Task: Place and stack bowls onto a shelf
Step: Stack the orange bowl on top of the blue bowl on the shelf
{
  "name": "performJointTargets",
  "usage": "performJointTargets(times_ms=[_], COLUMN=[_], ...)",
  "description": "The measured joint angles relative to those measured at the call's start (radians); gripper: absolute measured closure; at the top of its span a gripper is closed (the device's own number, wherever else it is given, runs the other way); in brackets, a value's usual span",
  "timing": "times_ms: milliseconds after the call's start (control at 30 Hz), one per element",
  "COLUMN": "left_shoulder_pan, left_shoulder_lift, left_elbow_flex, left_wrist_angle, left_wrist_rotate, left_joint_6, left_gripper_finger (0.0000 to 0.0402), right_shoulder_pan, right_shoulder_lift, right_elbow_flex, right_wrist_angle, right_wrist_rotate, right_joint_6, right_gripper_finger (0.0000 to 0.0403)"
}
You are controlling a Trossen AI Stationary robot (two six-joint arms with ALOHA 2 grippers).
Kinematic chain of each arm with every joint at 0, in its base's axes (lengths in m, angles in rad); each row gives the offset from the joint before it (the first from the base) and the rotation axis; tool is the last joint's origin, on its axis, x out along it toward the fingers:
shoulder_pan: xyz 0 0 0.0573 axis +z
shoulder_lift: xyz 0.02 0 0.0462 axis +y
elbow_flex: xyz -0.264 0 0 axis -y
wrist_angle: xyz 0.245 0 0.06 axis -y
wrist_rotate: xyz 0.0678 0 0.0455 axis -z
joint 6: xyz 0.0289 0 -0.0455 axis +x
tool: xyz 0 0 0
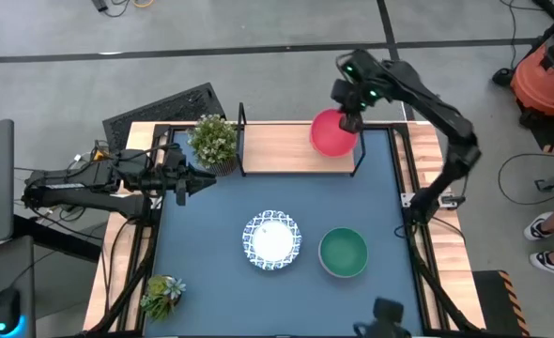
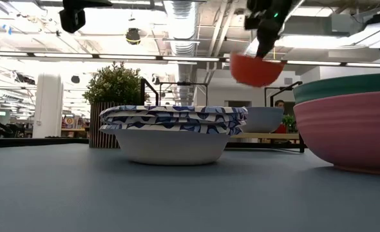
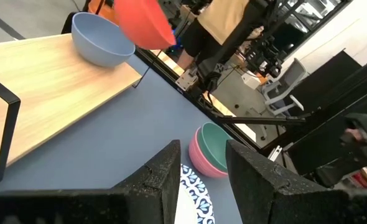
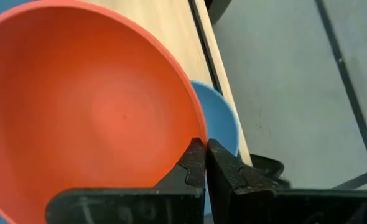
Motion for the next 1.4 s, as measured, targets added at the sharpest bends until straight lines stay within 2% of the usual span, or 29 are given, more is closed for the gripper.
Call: performJointTargets(times_ms=[167, 300, 400, 867, 1133, 1400], left_shoulder_pan=[0.0, 0.0, 0.0, 0.0, 0.0, 0.0], left_shoulder_lift=[0.0, 0.0, 0.0, 0.0, 0.0, 0.0], left_elbow_flex=[0.0, 0.0, 0.0, 0.0, 0.0, 0.0], left_wrist_angle=[0.0, 0.0, 0.0, -0.007, -0.037, -0.04], left_wrist_rotate=[-0.001, -0.001, -0.001, -0.021, -0.023, -0.027], left_joint_6=[-0.001, -0.004, -0.008, -0.01, -0.019, -0.012], left_gripper_finger=[0.0289, 0.0289, 0.0289, 0.0289, 0.0289, 0.0289], right_shoulder_pan=[-0.073, -0.13, -0.169, -0.183, -0.194, -0.203], right_shoulder_lift=[0.143, 0.202, 0.222, 0.315, 0.317, 0.317], right_elbow_flex=[0.097, 0.107, 0.107, 0.106, 0.105, 0.105], right_wrist_angle=[-0.048, -0.059, -0.055, -0.036, -0.052, -0.056], right_wrist_rotate=[-0.002, -0.016, -0.057, -0.054, -0.049, -0.043], right_joint_6=[-0.07, -0.092, -0.107, -0.158, -0.161, -0.143], right_gripper_finger=[0.0382, 0.0382, 0.0382, 0.0382, 0.0382, 0.0332])
